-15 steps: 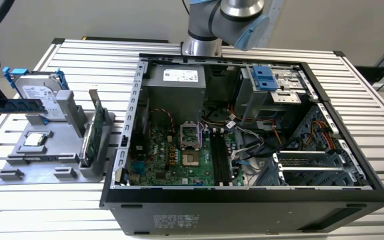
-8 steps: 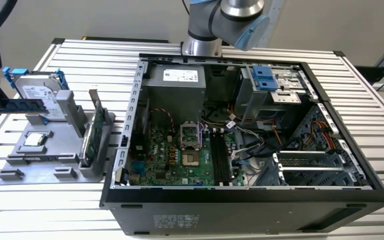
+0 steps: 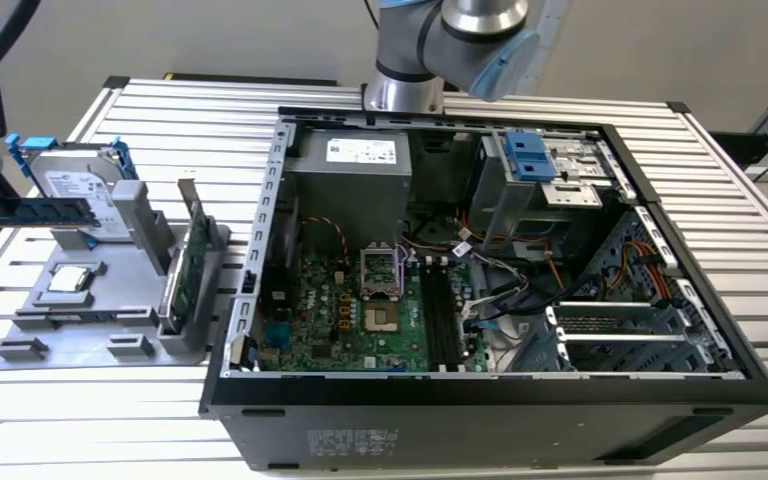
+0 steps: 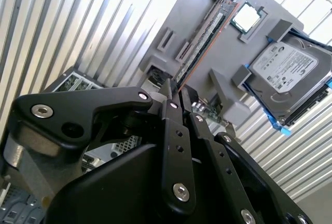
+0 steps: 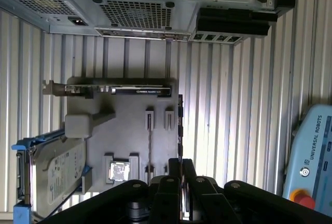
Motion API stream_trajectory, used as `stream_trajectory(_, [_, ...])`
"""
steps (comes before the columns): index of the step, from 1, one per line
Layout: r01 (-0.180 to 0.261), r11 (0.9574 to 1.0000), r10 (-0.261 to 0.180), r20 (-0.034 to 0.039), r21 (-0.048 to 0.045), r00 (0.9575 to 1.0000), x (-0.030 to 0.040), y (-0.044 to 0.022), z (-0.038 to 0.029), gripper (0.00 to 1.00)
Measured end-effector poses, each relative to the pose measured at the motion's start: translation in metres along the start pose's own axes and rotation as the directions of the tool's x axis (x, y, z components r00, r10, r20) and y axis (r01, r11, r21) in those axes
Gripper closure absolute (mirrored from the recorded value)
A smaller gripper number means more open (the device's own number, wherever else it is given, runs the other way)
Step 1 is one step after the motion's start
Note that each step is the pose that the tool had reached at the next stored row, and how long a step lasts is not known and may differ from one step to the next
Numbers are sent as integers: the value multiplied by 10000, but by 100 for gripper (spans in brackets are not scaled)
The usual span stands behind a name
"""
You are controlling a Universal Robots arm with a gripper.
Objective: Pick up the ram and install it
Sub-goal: 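Pick up the ram and move it above insertion slot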
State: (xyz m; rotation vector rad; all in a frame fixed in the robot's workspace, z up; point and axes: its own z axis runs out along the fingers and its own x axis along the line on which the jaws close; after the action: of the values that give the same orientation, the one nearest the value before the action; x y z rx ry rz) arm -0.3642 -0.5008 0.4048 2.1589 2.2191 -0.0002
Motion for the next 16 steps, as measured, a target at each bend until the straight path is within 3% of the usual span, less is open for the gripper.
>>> stream_trajectory(16, [1,10000,-1,0,1,10000,-1,41,1,100])
